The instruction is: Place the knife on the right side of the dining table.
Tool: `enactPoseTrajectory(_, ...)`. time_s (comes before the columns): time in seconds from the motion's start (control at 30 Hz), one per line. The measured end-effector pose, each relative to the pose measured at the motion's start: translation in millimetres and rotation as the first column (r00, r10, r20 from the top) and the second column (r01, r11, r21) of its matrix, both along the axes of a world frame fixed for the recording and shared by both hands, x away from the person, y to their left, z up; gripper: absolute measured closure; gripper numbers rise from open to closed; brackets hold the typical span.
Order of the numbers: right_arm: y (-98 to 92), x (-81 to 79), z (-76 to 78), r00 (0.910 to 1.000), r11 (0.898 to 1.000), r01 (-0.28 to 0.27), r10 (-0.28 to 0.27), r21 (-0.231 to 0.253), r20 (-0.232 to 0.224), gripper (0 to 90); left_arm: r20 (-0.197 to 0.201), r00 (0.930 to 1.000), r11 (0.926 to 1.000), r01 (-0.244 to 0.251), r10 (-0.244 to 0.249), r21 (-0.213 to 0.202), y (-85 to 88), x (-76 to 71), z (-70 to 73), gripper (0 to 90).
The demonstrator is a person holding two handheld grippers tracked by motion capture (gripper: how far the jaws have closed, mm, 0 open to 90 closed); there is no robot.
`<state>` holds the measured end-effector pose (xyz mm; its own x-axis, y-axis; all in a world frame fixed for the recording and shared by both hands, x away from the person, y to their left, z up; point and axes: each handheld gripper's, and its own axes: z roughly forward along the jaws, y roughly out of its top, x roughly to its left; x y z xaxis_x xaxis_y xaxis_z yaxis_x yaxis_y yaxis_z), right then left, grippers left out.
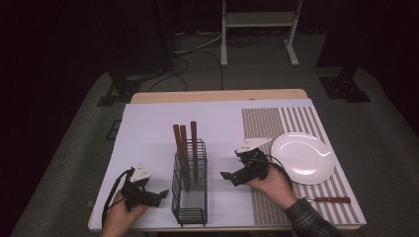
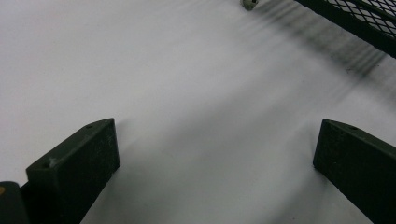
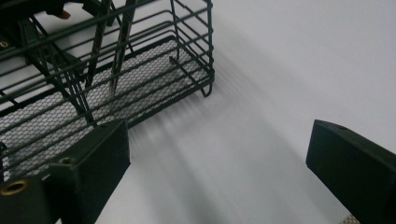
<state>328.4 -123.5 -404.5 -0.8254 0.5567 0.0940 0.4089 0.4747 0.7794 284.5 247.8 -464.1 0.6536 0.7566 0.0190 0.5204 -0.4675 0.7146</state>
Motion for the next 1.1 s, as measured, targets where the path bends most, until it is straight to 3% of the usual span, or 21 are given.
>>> enactPoseTrajectory(0.57,2.7,7.8,25.5,0.9985,0.999,-0.007,0.005,0.046,0.054,4.9,-0.002,1.0000,1.0000,-0.001,0.001,-0.002,-0.1,-0.1,0.1,0.0)
enactPoseTrajectory(1.1,8.0,14.0,50.5,0.9969,0.994,-0.017,0.008,0.105,0.078,5.3,-0.002,1.0000,1.0000,-0.001,0.001,-0.002,-0.1,-0.1,0.1,0.0)
